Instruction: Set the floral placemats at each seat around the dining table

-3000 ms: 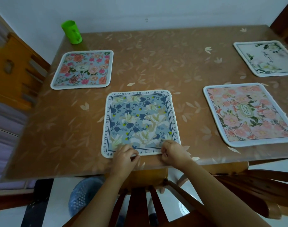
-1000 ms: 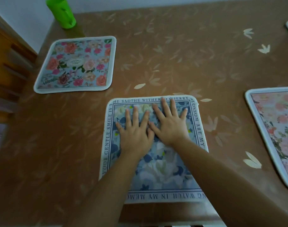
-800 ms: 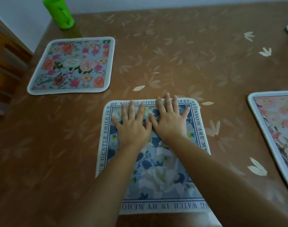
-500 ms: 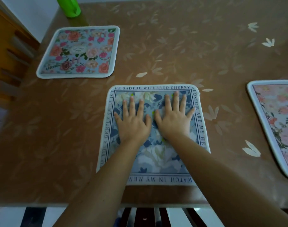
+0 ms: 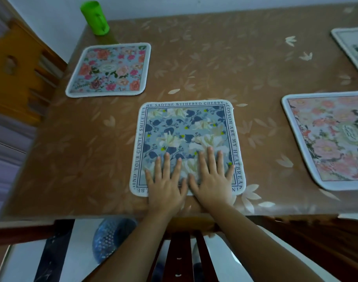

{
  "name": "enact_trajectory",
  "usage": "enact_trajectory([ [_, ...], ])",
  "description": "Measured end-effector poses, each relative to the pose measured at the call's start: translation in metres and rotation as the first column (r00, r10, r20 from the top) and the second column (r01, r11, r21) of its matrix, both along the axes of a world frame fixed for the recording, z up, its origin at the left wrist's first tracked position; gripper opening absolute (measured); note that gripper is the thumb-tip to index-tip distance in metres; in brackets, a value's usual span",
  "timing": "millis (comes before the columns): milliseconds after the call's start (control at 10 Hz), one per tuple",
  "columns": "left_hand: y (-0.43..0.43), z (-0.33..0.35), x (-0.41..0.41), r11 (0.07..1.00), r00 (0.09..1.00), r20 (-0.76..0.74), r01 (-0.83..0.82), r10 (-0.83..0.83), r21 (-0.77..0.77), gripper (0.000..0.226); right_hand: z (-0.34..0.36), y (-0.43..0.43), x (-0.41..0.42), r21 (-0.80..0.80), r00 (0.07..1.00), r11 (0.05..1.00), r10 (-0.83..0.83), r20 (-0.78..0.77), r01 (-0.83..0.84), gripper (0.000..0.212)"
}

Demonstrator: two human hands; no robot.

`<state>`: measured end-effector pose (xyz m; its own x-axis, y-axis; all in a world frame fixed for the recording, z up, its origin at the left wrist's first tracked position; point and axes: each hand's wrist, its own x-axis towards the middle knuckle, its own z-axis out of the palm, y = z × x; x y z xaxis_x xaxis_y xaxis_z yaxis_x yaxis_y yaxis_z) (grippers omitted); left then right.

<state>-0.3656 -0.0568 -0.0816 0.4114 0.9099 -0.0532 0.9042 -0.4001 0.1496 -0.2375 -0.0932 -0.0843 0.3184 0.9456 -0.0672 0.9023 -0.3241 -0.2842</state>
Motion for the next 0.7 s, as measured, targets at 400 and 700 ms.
enact_trajectory([
  [400,-0.042,0.022,-0.019,0.992,0.999,0.015,0.041,-0.04,-0.119,0.048,0.021,-0.037,0.015,-0.096,0.978,0.974,0.207,-0.006,-0.206,0.061],
  [700,-0.049,0.037,-0.021,0.977,0.998,-0.022,0.048,-0.054,-0.209,0.049,0.057,-0.044,0.029,-0.204,0.955,0.935,0.271,-0.123,-0.291,0.046],
])
